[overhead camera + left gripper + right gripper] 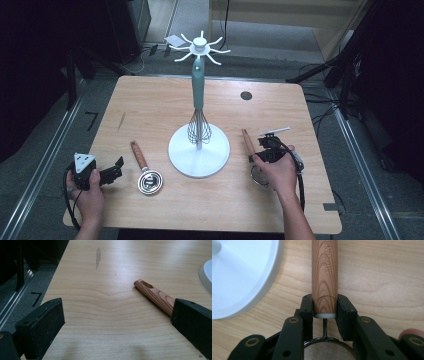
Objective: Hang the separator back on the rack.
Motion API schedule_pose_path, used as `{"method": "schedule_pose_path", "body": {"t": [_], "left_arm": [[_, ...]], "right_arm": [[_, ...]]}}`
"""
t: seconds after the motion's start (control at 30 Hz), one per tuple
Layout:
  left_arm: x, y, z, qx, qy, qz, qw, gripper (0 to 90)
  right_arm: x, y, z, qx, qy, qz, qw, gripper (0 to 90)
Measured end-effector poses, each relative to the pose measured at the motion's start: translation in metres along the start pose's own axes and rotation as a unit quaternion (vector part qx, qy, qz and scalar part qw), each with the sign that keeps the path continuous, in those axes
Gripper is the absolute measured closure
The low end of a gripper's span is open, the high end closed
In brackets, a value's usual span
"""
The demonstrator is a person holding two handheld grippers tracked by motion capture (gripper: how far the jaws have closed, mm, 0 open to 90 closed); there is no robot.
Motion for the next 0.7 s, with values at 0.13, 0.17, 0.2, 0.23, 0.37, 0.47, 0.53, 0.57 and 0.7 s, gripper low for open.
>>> {"method": "schedule_pose_path", "body": {"t": [0.13,0.17,0.2,0.23,0.37,0.47,0.53,0.57,0.7], "left_arm": [[0.000,0.000,0.000,0.000,0.000,0.000,1.0000,0.0],[0.000,0.000,0.000,0.000,0.000,0.000,1.0000,0.0],[0.000,0.000,0.000,0.000,0.000,0.000,1.0000,0.0],[0.000,0.000,0.000,0.000,0.000,0.000,1.0000,0.0],[0.000,0.000,0.000,0.000,0.000,0.000,1.0000,0.0],[0.000,0.000,0.000,0.000,0.000,0.000,1.0000,0.0],[0.000,0.000,0.000,0.000,0.000,0.000,1.0000,0.0],[0.000,0.000,0.000,0.000,0.000,0.000,1.0000,0.0],[0.000,0.000,0.000,0.000,0.000,0.000,1.0000,0.0]], "right_arm": [[-0.008,-0.002,0.002,-0.012,0.030,-0.008,0.9994,71.2],[-0.010,-0.003,0.002,-0.013,0.036,-0.011,0.9992,71.2],[-0.013,-0.004,0.003,-0.019,0.050,-0.009,0.9985,71.2],[-0.014,-0.005,0.003,-0.022,0.058,-0.012,0.9980,71.2],[-0.025,-0.010,0.004,-0.031,0.097,-0.027,0.9944,71.2],[-0.033,-0.014,0.005,-0.046,0.127,-0.037,0.9902,71.2],[-0.037,-0.017,0.005,-0.052,0.141,-0.040,0.9879,71.2],[-0.040,-0.020,0.005,-0.062,0.152,-0.052,0.9851,71.2],[-0.046,-0.028,0.005,-0.085,0.169,-0.076,0.9790,71.2]]}}
Point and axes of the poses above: each handheld gripper's, and its own axes: x roughly forward along the jaws, z roughly out of its underside, y roughly to its right, the point moved 1 cm from there along x, roughly forward along the jaws, and after that the axes turned 2 degrees about -x, right-handed, at the moved point
